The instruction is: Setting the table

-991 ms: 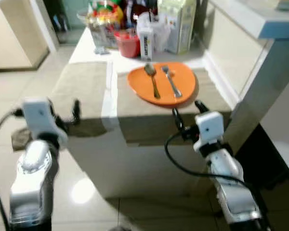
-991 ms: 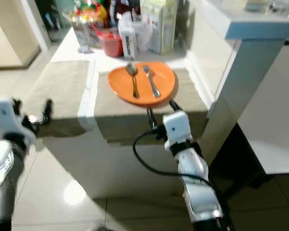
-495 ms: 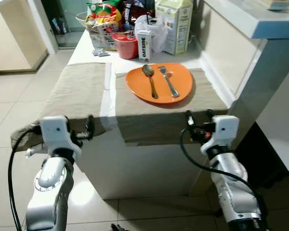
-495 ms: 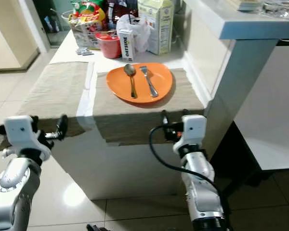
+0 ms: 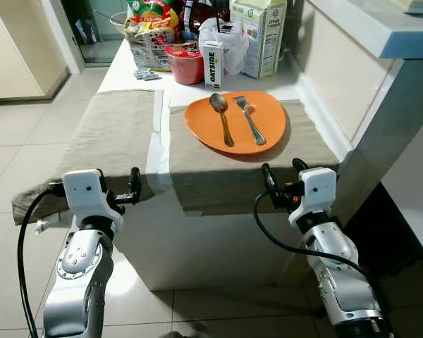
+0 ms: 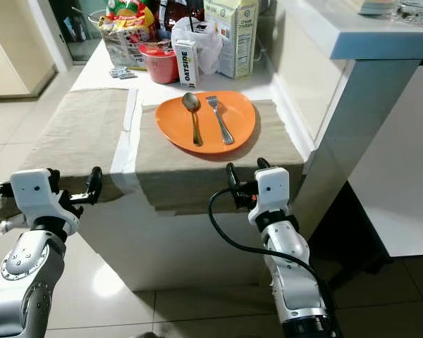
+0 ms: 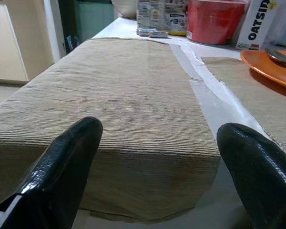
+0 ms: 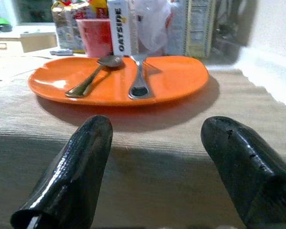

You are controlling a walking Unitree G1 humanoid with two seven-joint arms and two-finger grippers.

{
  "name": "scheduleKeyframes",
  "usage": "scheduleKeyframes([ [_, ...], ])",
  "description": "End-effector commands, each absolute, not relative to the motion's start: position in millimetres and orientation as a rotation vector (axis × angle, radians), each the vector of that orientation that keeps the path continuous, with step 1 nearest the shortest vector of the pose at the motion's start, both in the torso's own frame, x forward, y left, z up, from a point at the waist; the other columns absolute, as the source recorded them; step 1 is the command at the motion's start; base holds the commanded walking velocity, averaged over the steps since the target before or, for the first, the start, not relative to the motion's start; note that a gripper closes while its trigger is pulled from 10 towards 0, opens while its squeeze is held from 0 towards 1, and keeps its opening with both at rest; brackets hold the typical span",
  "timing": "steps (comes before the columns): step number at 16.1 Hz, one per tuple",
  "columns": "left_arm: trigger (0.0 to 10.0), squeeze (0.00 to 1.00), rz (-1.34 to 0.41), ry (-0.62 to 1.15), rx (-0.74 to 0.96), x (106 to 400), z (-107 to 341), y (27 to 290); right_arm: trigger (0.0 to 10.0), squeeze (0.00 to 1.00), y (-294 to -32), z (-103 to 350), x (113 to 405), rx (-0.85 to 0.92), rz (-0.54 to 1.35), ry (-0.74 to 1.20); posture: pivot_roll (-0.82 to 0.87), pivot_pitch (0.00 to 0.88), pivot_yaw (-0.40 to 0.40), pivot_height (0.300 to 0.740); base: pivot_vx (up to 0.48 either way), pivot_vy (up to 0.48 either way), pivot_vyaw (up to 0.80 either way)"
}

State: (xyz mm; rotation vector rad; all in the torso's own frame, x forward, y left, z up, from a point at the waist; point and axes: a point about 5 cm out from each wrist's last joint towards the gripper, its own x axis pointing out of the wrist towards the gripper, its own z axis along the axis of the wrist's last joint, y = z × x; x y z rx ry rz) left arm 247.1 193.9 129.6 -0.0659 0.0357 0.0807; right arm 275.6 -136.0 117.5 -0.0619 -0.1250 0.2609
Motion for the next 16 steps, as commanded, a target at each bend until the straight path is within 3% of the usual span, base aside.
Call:
scheduleKeyframes([
  [1,10.0,0.00,0.085,0.023,-0.052,240,137,195,10.0,0.00,-137,134,270,-0.087,0.276,-0.187,-0.11,0.000,0.068,0.740,0.000,0.000,0.00],
  [4,10.0,0.00,0.068,0.011,-0.030,220,153,198,10.0,0.00,-152,143,247,-0.143,0.295,-0.189,-0.11,0.000,0.067,0.740,0.000,0.000,0.00],
  [6,10.0,0.00,-0.051,0.003,-0.031,214,162,185,10.0,0.00,-157,149,242,-0.154,0.312,-0.191,-0.11,0.000,0.060,0.740,0.000,0.000,0.00],
  [16,10.0,0.00,-0.028,-0.056,-0.015,230,184,177,10.0,0.00,-147,157,244,-0.131,0.282,-0.206,-0.12,0.000,0.054,0.740,0.040,0.000,0.00],
])
